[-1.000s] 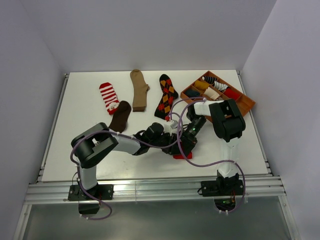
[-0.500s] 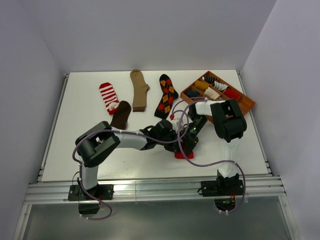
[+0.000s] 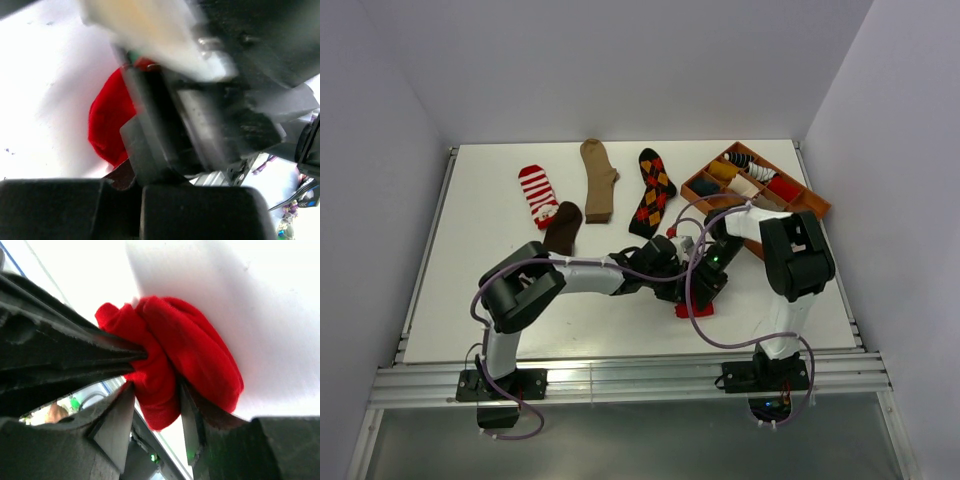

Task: Roll the socks
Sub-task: Roll the sock at the center of the board.

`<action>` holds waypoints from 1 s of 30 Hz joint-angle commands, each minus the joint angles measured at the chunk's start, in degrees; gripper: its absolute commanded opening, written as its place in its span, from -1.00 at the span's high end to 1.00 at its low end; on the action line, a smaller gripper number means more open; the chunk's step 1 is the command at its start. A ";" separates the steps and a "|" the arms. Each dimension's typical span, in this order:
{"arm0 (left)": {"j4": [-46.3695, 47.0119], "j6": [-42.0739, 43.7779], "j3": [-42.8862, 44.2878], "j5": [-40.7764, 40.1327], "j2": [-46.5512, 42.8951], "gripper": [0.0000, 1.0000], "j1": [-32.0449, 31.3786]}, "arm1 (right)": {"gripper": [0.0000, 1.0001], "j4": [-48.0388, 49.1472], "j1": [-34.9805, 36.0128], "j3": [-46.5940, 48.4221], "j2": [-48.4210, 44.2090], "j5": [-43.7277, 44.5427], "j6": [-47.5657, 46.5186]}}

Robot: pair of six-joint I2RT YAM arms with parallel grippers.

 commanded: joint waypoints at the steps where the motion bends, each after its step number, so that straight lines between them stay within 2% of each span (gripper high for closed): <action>1: -13.62 -7.20 -1.32 -1.31 6.47 0.99 0.80 | -0.03 9.75 0.01 -0.46 -5.83 -1.22 -4.29; 16: -14.59 -10.10 -0.62 3.53 8.40 0.99 2.38 | -0.15 9.49 -5.44 -1.60 -12.07 -2.54 -3.59; 22: -15.91 -10.19 0.61 3.19 9.02 0.99 2.74 | -0.17 7.82 -7.38 -0.90 -10.76 -4.21 -2.45; 30: -15.21 -10.90 0.53 2.66 9.11 0.99 2.74 | -0.17 11.59 -9.75 -0.81 -9.62 -1.66 2.30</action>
